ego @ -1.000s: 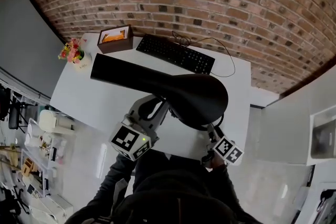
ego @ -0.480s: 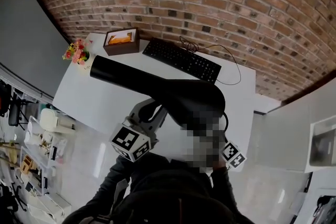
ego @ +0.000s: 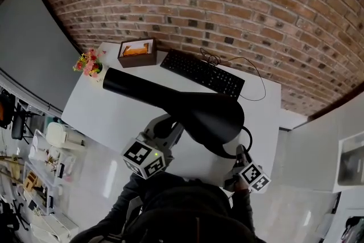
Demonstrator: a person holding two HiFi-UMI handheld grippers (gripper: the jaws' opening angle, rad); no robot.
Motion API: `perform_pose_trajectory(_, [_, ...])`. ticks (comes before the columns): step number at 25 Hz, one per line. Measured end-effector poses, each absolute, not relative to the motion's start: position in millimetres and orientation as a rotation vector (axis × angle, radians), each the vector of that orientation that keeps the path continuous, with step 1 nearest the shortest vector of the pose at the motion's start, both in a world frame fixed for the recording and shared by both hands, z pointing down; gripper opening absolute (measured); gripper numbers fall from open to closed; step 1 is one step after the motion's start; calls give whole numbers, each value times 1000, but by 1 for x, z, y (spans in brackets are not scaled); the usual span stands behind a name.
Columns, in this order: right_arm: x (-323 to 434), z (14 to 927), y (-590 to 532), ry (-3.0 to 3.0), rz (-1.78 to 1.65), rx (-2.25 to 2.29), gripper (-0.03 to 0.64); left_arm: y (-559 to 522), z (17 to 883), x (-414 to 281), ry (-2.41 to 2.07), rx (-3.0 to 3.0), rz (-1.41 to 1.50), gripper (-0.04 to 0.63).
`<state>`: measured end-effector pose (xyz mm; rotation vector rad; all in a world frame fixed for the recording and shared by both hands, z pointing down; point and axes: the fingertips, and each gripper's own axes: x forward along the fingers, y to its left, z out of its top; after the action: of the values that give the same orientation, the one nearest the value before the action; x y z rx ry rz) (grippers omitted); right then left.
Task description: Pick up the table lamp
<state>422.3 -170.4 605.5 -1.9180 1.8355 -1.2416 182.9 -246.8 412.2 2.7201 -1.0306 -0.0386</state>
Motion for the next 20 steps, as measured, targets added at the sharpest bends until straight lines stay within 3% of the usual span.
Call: perform_pose_trajectory(20, [368, 471, -250, 2001, -1025, -1804, 41, -298, 334, 89, -1083, 2732, -300, 74])
